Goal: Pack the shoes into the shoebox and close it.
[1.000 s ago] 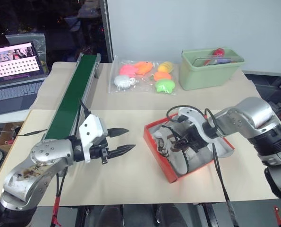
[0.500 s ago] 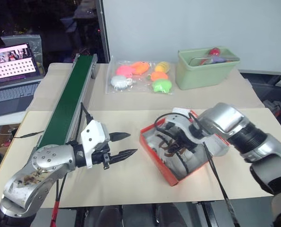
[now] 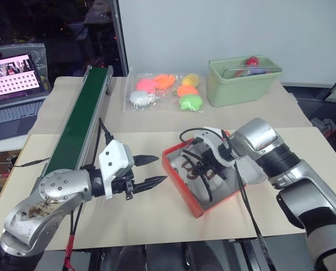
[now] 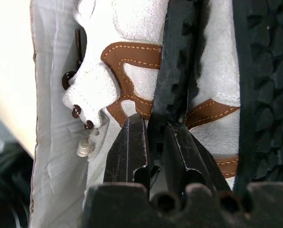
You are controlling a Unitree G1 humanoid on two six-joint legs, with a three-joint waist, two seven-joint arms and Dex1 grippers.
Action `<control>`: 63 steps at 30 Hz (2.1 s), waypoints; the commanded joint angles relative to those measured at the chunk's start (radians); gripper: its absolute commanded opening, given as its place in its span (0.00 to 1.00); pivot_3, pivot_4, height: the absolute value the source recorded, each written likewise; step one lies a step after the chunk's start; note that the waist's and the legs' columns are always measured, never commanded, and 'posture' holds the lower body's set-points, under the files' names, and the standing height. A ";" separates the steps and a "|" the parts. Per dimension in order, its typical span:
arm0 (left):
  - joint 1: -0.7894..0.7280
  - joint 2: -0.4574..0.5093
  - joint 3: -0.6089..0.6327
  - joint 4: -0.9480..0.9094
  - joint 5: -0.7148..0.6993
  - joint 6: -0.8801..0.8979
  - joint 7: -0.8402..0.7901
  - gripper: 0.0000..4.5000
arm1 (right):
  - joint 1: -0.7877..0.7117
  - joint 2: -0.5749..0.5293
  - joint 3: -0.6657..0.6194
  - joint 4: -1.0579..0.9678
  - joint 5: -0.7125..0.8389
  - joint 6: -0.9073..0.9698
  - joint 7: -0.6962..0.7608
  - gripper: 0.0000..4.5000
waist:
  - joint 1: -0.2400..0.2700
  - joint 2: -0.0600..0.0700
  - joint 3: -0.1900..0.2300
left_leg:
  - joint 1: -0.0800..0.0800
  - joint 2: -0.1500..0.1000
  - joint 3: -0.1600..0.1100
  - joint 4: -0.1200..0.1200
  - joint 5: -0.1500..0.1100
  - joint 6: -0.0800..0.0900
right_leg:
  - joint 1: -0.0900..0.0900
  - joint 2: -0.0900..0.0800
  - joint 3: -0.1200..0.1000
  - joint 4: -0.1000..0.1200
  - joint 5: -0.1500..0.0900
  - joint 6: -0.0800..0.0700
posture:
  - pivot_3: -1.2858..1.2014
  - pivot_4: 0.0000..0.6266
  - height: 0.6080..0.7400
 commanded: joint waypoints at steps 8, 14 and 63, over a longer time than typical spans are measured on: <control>-0.063 0.004 -0.025 0.040 0.005 -0.017 -0.021 0.61 | 0.022 0.071 -0.240 -0.019 -0.033 0.029 -0.161 0.75 | 0.012 0.000 0.000 | -0.002 -0.001 0.000 0.000 0.000 0.000 | -0.001 0.000 0.000 -0.001 0.000 0.000 | 0.52 0.24 0.92; -0.067 0.005 -0.030 0.057 0.014 -0.029 -0.037 0.61 | -0.012 0.029 -0.362 -0.131 0.009 0.060 -0.170 0.75 | 0.015 0.001 0.001 | -0.002 -0.001 0.000 0.000 0.000 0.000 | -0.001 -0.001 0.000 -0.001 0.000 0.001 | 0.52 0.24 0.92; -0.023 -0.064 -0.081 0.060 0.071 -0.073 -0.018 0.61 | 0.746 0.001 -0.786 -0.133 -0.082 -0.691 -0.248 0.01 | 0.018 0.005 -0.001 | 0.009 -0.002 0.002 0.001 0.000 0.001 | 0.014 -0.002 0.002 -0.004 -0.006 0.008 | 0.52 0.24 0.92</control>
